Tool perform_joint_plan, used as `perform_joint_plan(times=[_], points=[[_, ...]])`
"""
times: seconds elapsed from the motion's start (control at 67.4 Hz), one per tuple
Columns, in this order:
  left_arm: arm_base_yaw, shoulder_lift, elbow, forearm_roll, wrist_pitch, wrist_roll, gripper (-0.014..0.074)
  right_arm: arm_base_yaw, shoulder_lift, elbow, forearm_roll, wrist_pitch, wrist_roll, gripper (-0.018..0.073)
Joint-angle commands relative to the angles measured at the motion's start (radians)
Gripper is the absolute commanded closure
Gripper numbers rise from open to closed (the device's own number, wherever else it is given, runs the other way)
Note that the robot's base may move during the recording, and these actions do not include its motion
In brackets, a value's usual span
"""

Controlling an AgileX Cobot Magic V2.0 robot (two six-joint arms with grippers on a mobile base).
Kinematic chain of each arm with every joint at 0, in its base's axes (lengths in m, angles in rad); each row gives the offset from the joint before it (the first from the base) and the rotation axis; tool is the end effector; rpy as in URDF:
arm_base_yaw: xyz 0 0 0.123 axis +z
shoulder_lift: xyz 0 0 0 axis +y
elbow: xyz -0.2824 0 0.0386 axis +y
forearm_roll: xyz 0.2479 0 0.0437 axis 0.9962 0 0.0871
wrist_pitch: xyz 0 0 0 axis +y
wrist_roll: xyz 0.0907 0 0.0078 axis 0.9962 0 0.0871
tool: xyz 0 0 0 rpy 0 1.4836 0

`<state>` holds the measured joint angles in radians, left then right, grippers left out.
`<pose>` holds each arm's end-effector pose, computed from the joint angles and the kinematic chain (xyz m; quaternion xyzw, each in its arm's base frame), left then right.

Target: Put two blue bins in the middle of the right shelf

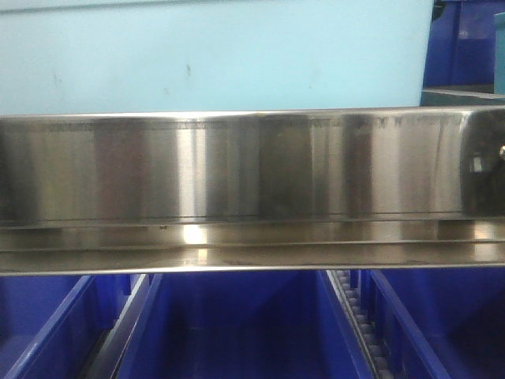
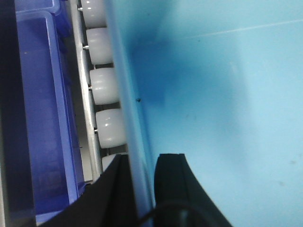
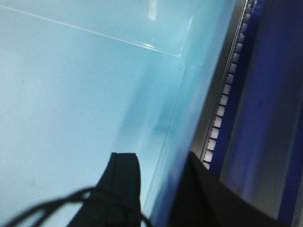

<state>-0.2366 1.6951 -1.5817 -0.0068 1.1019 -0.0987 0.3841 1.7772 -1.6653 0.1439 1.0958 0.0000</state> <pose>0.3532 -0.0857 0.3315 0.0664 0.9733 -0.0399 0.2159 0.3539 0.1556 0.3261 -0.1681 0.9578 0.1109 0.2053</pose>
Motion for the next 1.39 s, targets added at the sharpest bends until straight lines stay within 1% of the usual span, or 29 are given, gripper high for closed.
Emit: perform_joint_plan(times=[0.0, 0.208, 0.386, 0.593, 0.756, 0.89, 1.172, 1.379], points=[[-0.005, -0.026, -0.011, -0.015, 0.003, 0.01, 0.0708, -0.003, -0.036, -0.007, -0.028, -0.021, 0.009, 0.0712], [-0.005, -0.08, -0.076, -0.015, 0.023, 0.01, 0.0708, -0.003, -0.114, -0.009, -0.03, -0.043, 0.009, 0.0712], [-0.005, -0.146, -0.151, -0.017, 0.038, 0.01, 0.0708, -0.003, -0.207, -0.009, -0.035, -0.092, 0.009, 0.0712], [-0.005, -0.233, -0.222, -0.071, 0.038, 0.01, 0.0708, -0.003, -0.325, -0.01, -0.035, -0.161, 0.009, 0.0712], [-0.005, -0.286, -0.227, -0.08, 0.032, 0.01, 0.0708, -0.003, -0.405, -0.01, -0.035, -0.23, 0.009, 0.0712], [-0.005, -0.292, -0.227, -0.08, 0.033, 0.01, 0.0708, -0.003, -0.434, -0.01, -0.035, -0.274, 0.009, 0.0712], [-0.005, -0.292, -0.227, -0.078, 0.031, 0.01, 0.0708, -0.003, -0.437, -0.01, -0.035, -0.255, 0.009, 0.0712], [-0.005, -0.294, -0.227, -0.078, -0.044, 0.01, 0.0708, -0.003, -0.428, -0.01, -0.035, -0.255, 0.009, 0.0712]])
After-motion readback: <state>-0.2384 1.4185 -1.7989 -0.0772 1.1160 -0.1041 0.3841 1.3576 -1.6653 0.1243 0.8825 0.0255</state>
